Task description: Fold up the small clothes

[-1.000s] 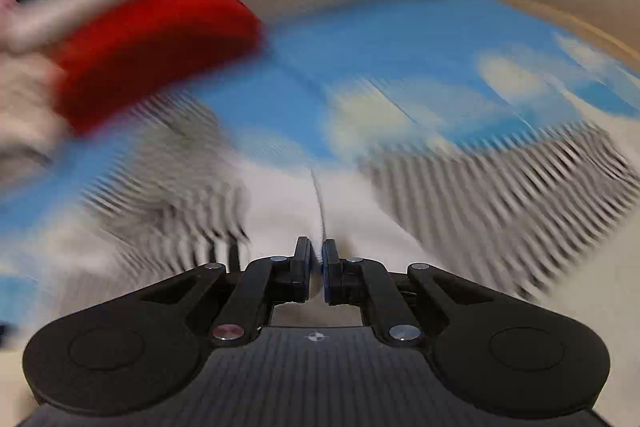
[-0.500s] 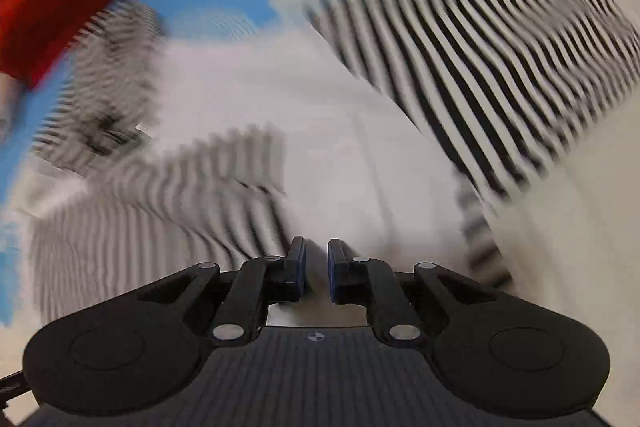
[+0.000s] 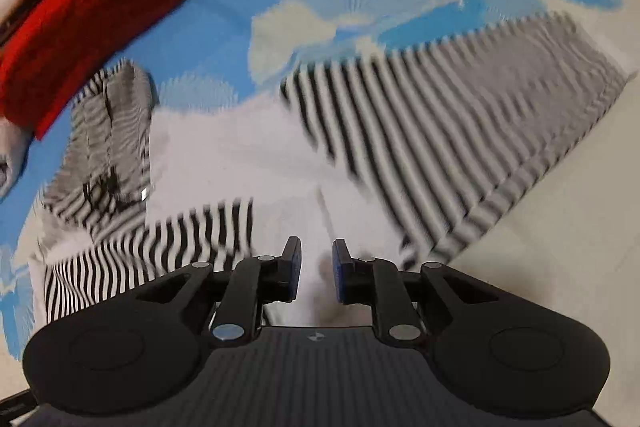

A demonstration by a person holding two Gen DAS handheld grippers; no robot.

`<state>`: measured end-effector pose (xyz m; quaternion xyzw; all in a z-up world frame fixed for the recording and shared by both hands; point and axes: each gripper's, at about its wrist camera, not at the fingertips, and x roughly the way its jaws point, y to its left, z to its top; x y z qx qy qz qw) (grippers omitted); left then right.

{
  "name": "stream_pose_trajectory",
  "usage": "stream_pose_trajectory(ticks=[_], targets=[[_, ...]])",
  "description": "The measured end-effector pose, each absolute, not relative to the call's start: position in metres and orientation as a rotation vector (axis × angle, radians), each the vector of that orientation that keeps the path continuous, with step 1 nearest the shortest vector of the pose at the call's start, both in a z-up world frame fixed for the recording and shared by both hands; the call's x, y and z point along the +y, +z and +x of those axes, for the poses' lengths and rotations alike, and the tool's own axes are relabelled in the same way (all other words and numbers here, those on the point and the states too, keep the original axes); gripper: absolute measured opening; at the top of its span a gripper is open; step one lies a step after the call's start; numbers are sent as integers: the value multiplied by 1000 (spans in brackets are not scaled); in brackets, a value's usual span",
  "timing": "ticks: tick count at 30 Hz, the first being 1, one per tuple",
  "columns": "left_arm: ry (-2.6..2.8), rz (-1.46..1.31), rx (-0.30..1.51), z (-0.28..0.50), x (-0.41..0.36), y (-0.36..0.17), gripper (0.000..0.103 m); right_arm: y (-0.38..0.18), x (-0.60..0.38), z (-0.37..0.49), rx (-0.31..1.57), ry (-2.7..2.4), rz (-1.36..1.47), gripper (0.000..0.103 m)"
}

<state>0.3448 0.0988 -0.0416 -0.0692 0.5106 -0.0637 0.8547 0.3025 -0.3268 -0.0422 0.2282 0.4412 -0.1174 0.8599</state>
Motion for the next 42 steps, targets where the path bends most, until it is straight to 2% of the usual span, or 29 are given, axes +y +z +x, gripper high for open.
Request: stream_pose_trajectory(ticks=[11,17,28,42], targets=[[-157,-100,1058,348,74,-38,39,-30,-448,288,791,-406,516,26],[-140,-129,1056,352,78,-38,39,-57,-531,271,750,-556,634,26],[-139,-125,1063,355,77,-42,39,-109,-582,263,680,-650,866,26],[-111,-140,1061,358,90,-42,39,-110,-589,276,593,-724,827,26]])
